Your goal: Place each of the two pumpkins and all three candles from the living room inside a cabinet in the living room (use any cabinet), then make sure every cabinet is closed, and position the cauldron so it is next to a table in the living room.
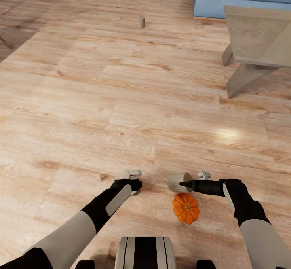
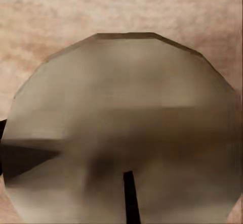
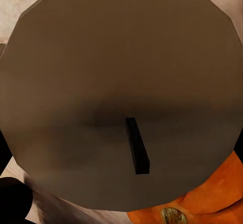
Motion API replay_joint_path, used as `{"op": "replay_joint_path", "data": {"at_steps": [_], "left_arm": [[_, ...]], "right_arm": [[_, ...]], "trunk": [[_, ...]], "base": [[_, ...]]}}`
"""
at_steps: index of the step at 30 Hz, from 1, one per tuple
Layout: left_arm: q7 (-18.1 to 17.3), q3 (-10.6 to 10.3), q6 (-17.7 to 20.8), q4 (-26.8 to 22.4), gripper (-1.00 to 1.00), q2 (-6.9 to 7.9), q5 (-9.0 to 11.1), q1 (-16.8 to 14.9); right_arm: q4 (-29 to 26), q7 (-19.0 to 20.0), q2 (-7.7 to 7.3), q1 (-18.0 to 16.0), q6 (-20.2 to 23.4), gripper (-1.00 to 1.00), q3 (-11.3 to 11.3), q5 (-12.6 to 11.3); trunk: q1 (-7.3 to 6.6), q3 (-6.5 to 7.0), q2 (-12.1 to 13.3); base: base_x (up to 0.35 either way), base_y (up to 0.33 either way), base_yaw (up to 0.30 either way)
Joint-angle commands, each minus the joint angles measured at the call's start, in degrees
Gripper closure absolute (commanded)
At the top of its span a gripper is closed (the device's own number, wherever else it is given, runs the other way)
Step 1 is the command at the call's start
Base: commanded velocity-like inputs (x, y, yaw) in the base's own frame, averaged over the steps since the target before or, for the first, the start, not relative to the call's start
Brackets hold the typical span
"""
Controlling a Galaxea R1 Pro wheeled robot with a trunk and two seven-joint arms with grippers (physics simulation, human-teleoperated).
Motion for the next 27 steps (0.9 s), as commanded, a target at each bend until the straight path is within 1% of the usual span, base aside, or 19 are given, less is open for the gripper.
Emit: {"op": "replay_joint_path", "data": {"at_steps": [1,3,5,7,11,12,13,14,15,16,17,18,19,21,22,23,25,27], "left_arm": [[0.00,0.00,0.22,-0.97,1.00,0.51,-0.03,0.01],[0.02,-0.05,0.65,-3.35,1.00,1.22,0.01,0.01],[0.06,-0.12,1.55,-5.78,1.00,2.33,0.04,0.01],[0.08,-0.16,2.80,-7.75,1.00,2.86,0.05,0.01],[0.09,-0.11,3.51,-8.55,1.00,3.07,0.06,0.01],[0.09,-0.04,4.00,-8.92,1.00,3.08,0.06,-0.05],[0.39,0.01,5.49,-9.58,1.00,3.08,0.07,-0.07],[1.19,0.06,7.21,-10.29,1.00,3.05,0.10,-0.07],[6.19,0.81,11.61,-13.52,1.00,2.93,0.20,-0.06],[10.33,1.69,13.34,-16.47,1.00,2.88,0.39,-0.03],[13.65,2.39,14.44,-19.14,1.00,2.80,0.56,-0.01],[15.24,2.70,15.11,-20.68,1.00,2.70,0.60,-0.01],[16.68,3.00,16.56,-22.37,1.00,2.53,0.63,0.00],[17.72,3.33,20.07,-23.64,1.00,1.86,0.56,0.00],[17.99,3.60,21.60,-23.94,1.00,1.05,0.48,-0.03],[18.19,4.21,22.81,-24.41,1.00,-0.06,0.43,-0.08],[18.25,4.49,23.23,-25.07,1.00,-0.50,0.47,-0.10],[18.27,4.56,23.34,-25.42,1.00,-0.37,0.53,-0.09]], "right_arm": [[0.00,-0.01,0.00,0.00,0.00,1.00,0.00,-0.02],[0.00,-0.03,0.00,0.00,0.01,1.00,0.00,-0.02],[0.02,-0.07,0.00,0.00,-0.01,1.00,0.00,-0.01],[0.00,-0.09,-0.01,0.00,-0.02,1.00,0.00,-0.02],[0.01,-0.10,-0.01,0.00,-0.02,1.00,0.00,0.03],[0.00,-0.10,-0.05,0.00,-0.23,1.00,-0.01,0.06],[0.00,-0.10,-0.02,0.00,-0.50,1.00,-0.05,0.06],[0.00,-0.10,-0.03,0.00,-0.61,1.00,-0.06,0.06],[0.00,-0.10,-0.07,0.00,-0.74,1.00,-0.08,0.08],[-0.02,-0.10,-0.08,0.00,-0.77,1.00,-0.08,0.12],[-0.05,-0.10,-0.08,0.00,-0.79,1.00,-0.12,0.13],[-0.07,-0.10,-0.08,0.00,-0.80,1.00,-0.14,0.14],[-0.08,-0.10,-0.09,0.00,-0.80,1.00,-0.16,0.19],[-0.08,-0.10,-0.09,0.00,-0.81,1.00,-0.17,0.22],[-0.09,-0.10,-0.09,0.00,-0.81,1.00,-0.17,0.23],[-0.12,-0.10,-0.15,0.00,-0.81,1.00,-0.20,0.29],[-0.17,-0.10,-0.17,0.00,-0.80,1.00,-0.26,0.31],[-0.36,-0.10,-0.19,0.00,-0.80,1.00,-0.31,0.32]], "trunk": [[0.00,0.00,0.00],[0.00,0.00,0.00],[0.00,0.00,0.00],[0.00,0.00,0.00],[0.00,0.00,0.00],[0.00,0.00,0.00],[0.00,0.00,0.00],[0.00,0.00,0.00],[0.00,0.00,0.00],[0.00,0.00,0.00],[0.00,0.00,0.00],[0.00,0.00,0.00],[0.00,0.00,0.00],[0.00,0.00,0.00],[0.00,0.00,0.00],[0.00,0.00,0.00],[0.00,0.00,0.00],[0.00,0.00,0.00]], "base": [[0.000,0.000,0.000],[0.000,0.000,0.000],[0.000,0.000,0.000],[0.000,0.000,0.000],[0.000,0.000,0.000],[0.000,0.000,0.000],[0.000,0.000,0.000],[0.000,0.000,0.000],[0.000,0.000,0.000],[0.000,0.000,0.000],[0.000,0.000,0.000],[0.000,0.000,0.000],[0.000,0.000,0.000],[0.000,0.000,0.000],[0.000,0.000,0.000],[0.000,0.000,0.000],[0.000,0.000,0.000],[0.000,0.000,0.000]]}}
